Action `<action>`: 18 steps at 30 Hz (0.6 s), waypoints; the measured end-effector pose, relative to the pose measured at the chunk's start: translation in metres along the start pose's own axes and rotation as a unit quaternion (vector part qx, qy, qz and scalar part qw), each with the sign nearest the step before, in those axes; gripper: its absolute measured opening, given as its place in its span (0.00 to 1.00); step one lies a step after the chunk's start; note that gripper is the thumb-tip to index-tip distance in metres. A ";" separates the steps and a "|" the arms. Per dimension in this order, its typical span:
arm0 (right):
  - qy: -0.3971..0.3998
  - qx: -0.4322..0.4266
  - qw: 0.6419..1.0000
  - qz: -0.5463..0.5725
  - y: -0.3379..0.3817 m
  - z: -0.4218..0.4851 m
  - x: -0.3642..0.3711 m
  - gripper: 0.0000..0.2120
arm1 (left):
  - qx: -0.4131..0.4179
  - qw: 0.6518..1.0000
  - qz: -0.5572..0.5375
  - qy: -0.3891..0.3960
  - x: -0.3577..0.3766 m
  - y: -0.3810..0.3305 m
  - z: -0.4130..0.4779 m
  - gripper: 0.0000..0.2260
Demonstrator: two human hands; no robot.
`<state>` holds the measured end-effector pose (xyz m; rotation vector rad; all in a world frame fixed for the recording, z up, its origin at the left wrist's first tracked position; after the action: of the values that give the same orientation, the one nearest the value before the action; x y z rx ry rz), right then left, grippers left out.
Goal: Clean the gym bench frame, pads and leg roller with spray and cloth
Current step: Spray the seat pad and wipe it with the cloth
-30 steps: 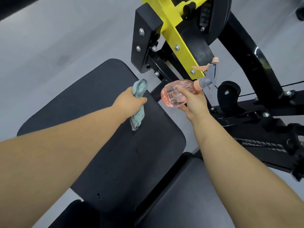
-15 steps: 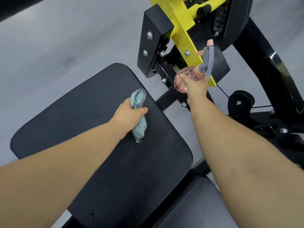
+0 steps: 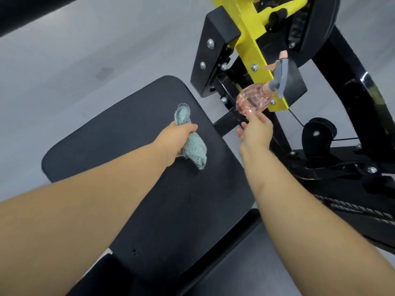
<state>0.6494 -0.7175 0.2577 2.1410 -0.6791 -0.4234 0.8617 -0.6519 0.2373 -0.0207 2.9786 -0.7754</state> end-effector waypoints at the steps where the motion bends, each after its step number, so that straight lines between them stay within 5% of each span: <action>1: 0.047 0.034 0.998 -0.029 -0.011 -0.019 0.008 0.13 | -0.014 0.998 -0.060 0.026 0.003 0.001 -0.002 0.09; 4: 0.243 0.168 0.951 -0.092 -0.056 -0.087 0.048 0.18 | 0.001 0.975 -0.208 0.078 -0.007 0.004 -0.012 0.09; 7: 0.352 0.250 0.898 -0.090 -0.080 -0.134 0.071 0.14 | 0.030 0.974 -0.213 0.072 -0.027 0.008 -0.019 0.12; 13: 0.322 0.056 0.935 -0.136 -0.065 -0.143 0.080 0.14 | 0.096 0.992 -0.069 0.042 -0.084 0.029 -0.039 0.17; 18: 0.313 -0.004 0.943 -0.116 -0.066 -0.179 0.087 0.12 | 0.142 0.978 -0.024 -0.149 -0.149 0.044 -0.063 0.14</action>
<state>0.8312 -0.6259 0.3066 2.1815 -0.0636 0.1445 1.0066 -0.5781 0.2795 -0.1796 2.5730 -1.0892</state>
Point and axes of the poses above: each hand's wrist, its own z-axis towards the middle knuckle, its own x-axis out of the palm, y = z × x, the point moved 10 cm from there along z, towards the middle knuckle, and after that the axes turned 15 degrees about z, right-handed, at the moved point
